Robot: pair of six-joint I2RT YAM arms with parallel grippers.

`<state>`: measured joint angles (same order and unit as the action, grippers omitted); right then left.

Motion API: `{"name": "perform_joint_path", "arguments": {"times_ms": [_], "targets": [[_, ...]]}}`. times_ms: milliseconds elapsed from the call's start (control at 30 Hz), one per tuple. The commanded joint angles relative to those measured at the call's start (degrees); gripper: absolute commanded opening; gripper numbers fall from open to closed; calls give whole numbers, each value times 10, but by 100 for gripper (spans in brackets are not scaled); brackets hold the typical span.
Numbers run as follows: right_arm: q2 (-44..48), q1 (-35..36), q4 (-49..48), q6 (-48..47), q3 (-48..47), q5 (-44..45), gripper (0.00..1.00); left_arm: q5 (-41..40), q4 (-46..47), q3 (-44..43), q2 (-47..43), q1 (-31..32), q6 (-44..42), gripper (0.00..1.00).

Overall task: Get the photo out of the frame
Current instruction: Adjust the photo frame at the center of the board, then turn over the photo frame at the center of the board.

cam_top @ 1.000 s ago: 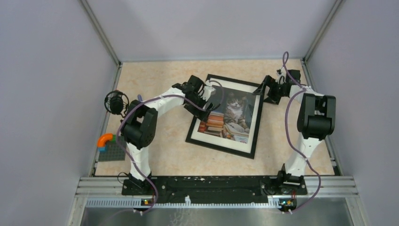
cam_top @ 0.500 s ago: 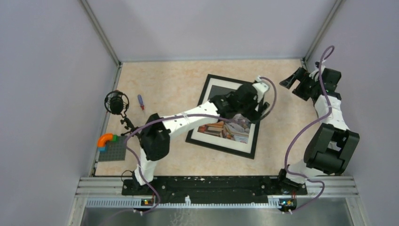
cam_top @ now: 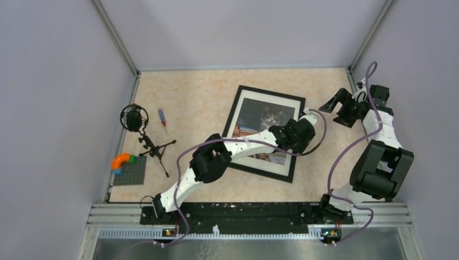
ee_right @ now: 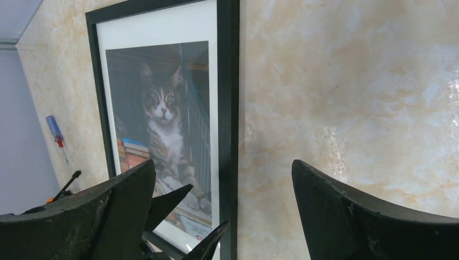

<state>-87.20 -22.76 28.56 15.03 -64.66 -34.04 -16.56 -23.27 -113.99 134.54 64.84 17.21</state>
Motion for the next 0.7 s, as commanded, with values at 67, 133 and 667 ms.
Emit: {"name": "perform_joint_path", "arguments": {"times_ms": [67,133,667], "targets": [[-12,-7,-1,-6,26,-31,93,-21,10,-59,42,14,17,70],[-14,-7,-8,-6,37,-31,91,-31,10,-65,55,17,14,65],[-27,-1,-77,10,131,-71,82,-56,-21,-84,87,25,70,26]]}}
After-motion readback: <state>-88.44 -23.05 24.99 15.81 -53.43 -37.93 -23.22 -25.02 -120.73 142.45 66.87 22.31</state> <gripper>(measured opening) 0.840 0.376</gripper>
